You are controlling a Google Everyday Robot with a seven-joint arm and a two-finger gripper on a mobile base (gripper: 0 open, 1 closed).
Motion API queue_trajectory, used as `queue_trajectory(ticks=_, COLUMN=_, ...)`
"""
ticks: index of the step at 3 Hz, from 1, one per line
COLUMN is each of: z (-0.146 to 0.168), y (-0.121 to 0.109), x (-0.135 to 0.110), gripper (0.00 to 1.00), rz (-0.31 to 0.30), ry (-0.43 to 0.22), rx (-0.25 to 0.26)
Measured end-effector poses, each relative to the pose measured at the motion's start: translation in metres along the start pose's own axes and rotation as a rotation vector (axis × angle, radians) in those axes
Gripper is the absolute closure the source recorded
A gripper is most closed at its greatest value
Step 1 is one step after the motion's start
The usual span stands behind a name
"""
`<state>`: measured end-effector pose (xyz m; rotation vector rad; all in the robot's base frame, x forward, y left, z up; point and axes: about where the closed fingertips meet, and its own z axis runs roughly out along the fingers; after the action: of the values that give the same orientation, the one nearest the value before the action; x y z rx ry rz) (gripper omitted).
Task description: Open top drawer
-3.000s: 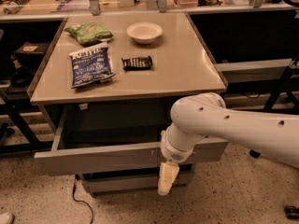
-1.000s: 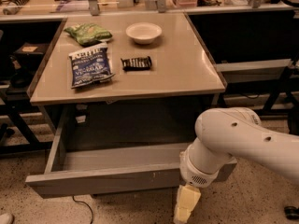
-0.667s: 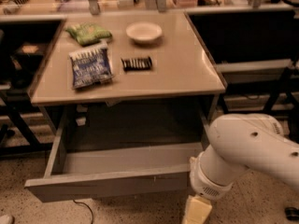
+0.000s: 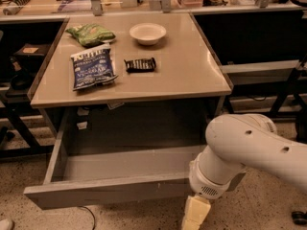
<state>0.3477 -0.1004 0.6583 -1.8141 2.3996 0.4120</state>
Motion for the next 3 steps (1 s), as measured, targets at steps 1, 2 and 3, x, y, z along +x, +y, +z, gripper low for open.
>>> queue_trajectory(ticks=1, z=0.0106, y=-0.0123, x=-0.0045, gripper=0.0, rz=-0.009, ry=0.012, rx=-0.02)
queue_trajectory(ticks=2, z=0.0183, y=-0.0103, x=0.0035, gripper=0.0, rz=-0.01, ry=0.038, rx=-0.057)
queue_trajectory(ticks=3, z=0.016, y=-0.0099, x=0.0027, gripper=0.0, rz=-0.01, ry=0.038, rx=-0.057)
